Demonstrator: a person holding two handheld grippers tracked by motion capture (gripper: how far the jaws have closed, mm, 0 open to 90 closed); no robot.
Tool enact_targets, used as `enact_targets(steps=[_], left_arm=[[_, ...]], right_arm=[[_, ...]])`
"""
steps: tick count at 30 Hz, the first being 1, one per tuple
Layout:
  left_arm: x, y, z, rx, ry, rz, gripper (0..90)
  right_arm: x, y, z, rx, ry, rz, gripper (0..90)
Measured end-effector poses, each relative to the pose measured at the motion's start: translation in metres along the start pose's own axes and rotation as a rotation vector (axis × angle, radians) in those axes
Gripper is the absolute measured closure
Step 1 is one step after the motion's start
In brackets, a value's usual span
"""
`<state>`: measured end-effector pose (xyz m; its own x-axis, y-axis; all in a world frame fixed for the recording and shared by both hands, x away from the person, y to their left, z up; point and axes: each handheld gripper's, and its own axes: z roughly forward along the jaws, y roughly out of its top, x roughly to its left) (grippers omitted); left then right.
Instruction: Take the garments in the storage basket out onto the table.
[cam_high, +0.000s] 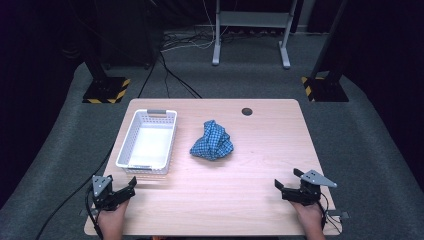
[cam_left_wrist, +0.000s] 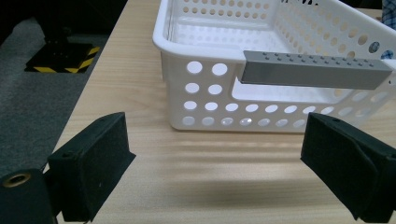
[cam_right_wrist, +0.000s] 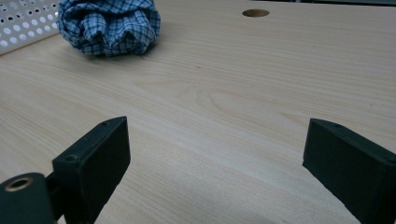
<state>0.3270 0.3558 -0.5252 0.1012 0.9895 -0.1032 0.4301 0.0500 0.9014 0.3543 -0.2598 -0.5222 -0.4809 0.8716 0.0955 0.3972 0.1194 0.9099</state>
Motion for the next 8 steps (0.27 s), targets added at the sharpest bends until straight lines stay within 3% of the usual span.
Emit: enact_targets(steps=[8], left_arm=[[0.0,-0.0006,-0.0007,-0.008,0.002,-0.004,7.4]], right_arm=[[-0.0002,-0.0001,-0.0001,-0.001,0.0,0.002,6.4]])
